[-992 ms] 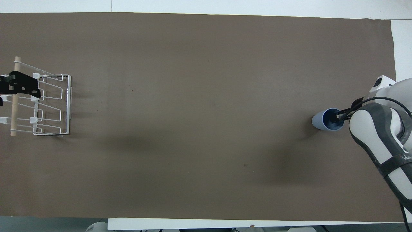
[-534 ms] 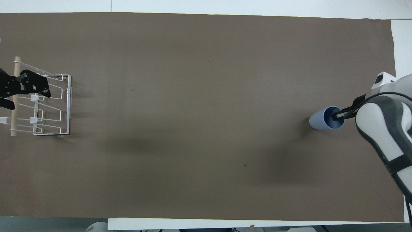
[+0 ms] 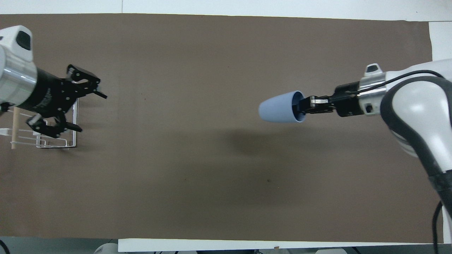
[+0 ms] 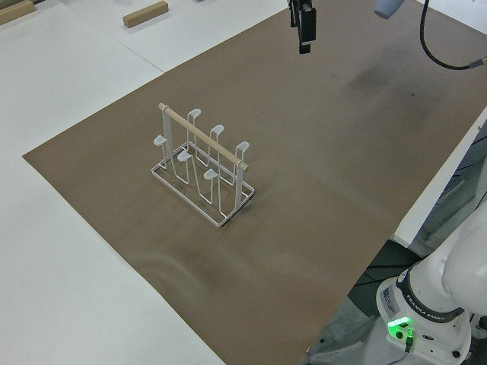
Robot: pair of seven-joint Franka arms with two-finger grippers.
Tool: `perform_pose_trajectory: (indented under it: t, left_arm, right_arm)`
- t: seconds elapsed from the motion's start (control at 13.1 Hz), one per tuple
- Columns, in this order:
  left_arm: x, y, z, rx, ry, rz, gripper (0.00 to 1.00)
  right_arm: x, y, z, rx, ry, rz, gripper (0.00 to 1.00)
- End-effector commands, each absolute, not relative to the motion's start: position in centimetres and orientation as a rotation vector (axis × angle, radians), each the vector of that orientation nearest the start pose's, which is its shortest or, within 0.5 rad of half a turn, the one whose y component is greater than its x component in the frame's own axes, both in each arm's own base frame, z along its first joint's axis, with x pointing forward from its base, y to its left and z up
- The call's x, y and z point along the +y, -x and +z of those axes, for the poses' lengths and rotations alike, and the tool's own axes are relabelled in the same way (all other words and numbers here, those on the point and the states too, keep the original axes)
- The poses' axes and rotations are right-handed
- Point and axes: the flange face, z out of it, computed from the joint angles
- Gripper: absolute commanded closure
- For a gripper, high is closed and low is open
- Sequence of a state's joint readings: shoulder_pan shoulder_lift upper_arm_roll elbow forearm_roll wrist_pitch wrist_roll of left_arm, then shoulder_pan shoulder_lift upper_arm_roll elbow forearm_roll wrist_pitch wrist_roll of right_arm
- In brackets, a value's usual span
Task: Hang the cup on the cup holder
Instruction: 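Carry the cup toward the left gripper while the left gripper reaches it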
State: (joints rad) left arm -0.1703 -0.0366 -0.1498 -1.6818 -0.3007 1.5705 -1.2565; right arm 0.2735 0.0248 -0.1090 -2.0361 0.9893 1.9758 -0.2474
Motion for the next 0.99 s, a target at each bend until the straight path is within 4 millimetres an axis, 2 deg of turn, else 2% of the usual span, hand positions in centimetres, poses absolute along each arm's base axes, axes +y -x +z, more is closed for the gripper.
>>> perform_pose_trajectory:
  t: [0.0, 0.08, 0.23, 0.38, 0.69, 0.76, 0.84, 0.92]
  left_arm:
    - [-23.4, -49.0, 60.6, -1.899, 2.733, 0.551, 0.00]
    - [-25.0, -48.8, 60.7, -2.028, 2.668, 0.548, 0.00]
    - [-27.8, -48.0, 60.8, -2.183, 2.572, 0.607, 0.00]
    - [-29.7, -46.5, 60.3, -2.171, 2.554, 0.620, 0.00]
    - [-31.0, -46.2, 56.3, -2.216, 2.553, 0.580, 0.01]
    - [-31.3, -46.2, 56.0, -2.218, 2.552, 0.580, 0.62]
    - [-31.4, -46.1, 55.9, -2.211, 2.561, 0.577, 0.99]
    - [-31.4, -46.1, 55.9, -2.210, 2.562, 0.576, 1.00]
  right_arm:
    - [22.8, -53.1, 46.0, 0.232, 2.132, 0.061, 1.00]
    - [25.9, -52.3, 46.1, 0.288, 2.082, 0.053, 1.00]
    - [29.8, -50.9, 46.3, 0.334, 2.038, 0.017, 1.00]
    - [31.6, -49.9, 46.5, 0.357, 1.989, 0.050, 1.00]
    - [34.0, -48.5, 46.7, 0.377, 1.968, 0.064, 0.99]
    - [34.6, -48.1, 46.4, 0.383, 1.975, 0.059, 0.99]
    - [34.8, -48.0, 46.5, 0.388, 1.979, 0.047, 0.99]
    - [35.0, -47.9, 46.4, 0.389, 1.982, 0.045, 0.99]
